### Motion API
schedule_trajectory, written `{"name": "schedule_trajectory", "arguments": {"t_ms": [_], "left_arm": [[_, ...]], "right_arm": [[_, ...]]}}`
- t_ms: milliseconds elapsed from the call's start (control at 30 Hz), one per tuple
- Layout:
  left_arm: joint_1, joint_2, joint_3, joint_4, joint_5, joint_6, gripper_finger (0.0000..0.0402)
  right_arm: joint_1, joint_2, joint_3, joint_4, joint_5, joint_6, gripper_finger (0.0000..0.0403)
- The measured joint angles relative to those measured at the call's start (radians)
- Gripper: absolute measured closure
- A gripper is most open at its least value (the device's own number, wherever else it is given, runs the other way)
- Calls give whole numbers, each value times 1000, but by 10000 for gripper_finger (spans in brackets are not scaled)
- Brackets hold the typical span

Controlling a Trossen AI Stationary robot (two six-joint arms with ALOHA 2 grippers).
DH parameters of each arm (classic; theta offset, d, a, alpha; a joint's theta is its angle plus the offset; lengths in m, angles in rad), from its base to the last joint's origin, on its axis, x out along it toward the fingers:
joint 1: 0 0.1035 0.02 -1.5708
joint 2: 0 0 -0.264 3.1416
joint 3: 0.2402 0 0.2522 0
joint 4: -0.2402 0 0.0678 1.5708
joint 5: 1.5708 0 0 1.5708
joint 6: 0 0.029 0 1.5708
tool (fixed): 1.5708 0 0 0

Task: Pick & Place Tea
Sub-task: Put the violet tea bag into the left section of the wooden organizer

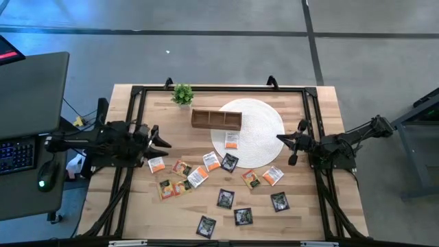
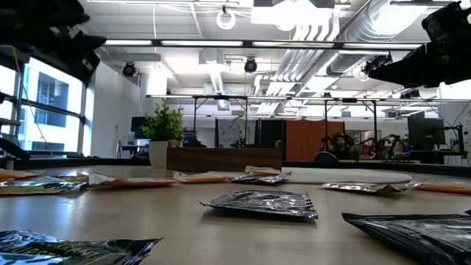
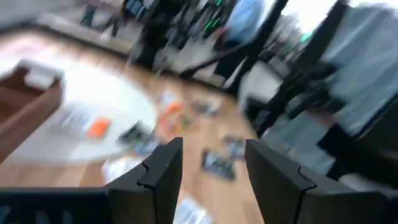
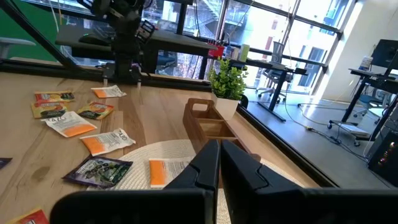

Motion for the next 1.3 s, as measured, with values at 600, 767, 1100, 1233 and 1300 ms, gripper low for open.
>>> {"name": "schedule_trajectory", "arguments": {"t_ms": [600, 767, 1100, 1233, 1300], "left_arm": [[0, 252, 46, -72, -147, 41, 229], [0, 252, 46, -68, -232, -1, 229], [0, 252, 47, 5, -321, -12, 229], [0, 252, 47, 69, -350, -12, 229], [0, 252, 47, 100, -371, -12, 229]], "right_arm": [[0, 0, 0, 75, -32, 48, 391], [-25, 1, 0, 188, 58, -30, 391], [-209, 51, 0, 404, -305, -16, 319], [-272, 166, 0, 484, -355, 124, 271], [-293, 247, 9, 516, -355, 154, 253]]}}
